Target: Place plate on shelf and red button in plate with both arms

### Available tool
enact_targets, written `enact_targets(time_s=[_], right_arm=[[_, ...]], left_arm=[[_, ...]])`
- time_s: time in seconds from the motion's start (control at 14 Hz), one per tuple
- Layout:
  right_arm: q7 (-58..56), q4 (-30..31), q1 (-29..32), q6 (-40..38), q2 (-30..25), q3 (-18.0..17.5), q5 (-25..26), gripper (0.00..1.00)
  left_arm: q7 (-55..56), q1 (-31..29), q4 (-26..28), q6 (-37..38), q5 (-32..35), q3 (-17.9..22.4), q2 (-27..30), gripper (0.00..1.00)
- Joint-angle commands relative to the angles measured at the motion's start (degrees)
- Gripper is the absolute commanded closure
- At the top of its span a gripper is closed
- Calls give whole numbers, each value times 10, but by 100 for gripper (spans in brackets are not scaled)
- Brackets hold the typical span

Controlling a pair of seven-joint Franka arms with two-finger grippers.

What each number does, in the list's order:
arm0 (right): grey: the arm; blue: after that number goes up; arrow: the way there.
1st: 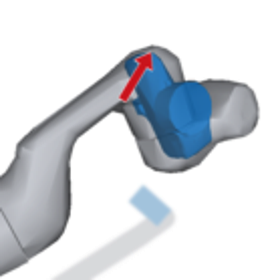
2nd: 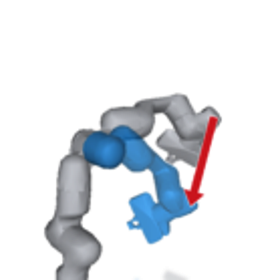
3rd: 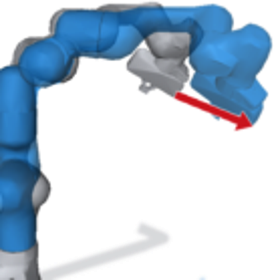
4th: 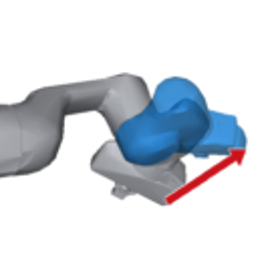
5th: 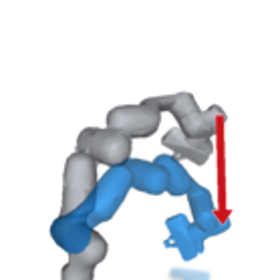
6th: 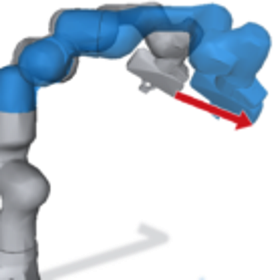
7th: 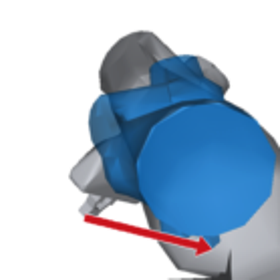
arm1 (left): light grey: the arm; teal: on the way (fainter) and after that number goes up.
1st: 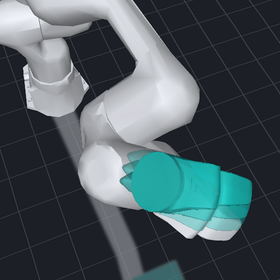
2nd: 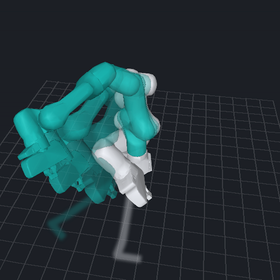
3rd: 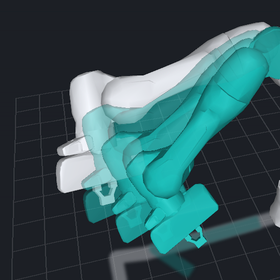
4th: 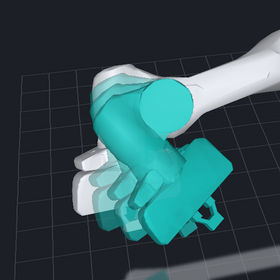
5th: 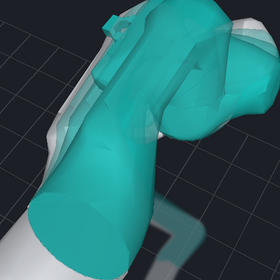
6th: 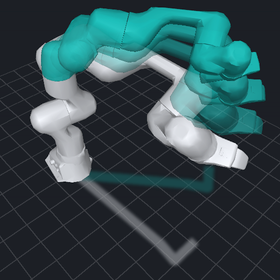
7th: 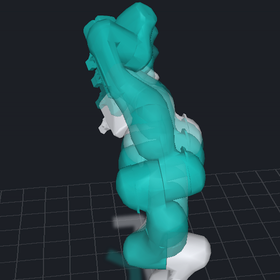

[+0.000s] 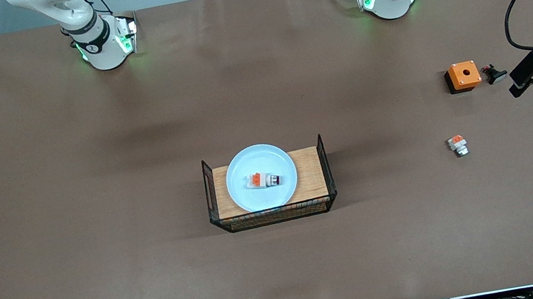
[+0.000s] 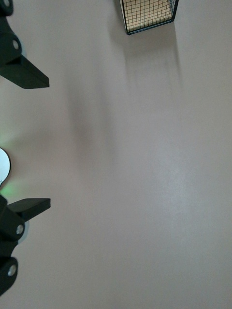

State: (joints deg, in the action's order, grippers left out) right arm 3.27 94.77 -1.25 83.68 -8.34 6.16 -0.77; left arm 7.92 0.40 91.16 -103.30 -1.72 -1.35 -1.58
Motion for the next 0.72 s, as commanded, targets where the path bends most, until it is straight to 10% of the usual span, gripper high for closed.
enact_targets(time_s=[0.0, 0.65], right_arm=[[7, 12, 4, -2, -15, -2, 0, 0], [7, 12, 1, 1, -13, -5, 2, 0]], left_arm=[[1, 0, -5, 9, 8, -3, 6, 0], [-9, 0, -41, 60, 27, -3, 1, 0]])
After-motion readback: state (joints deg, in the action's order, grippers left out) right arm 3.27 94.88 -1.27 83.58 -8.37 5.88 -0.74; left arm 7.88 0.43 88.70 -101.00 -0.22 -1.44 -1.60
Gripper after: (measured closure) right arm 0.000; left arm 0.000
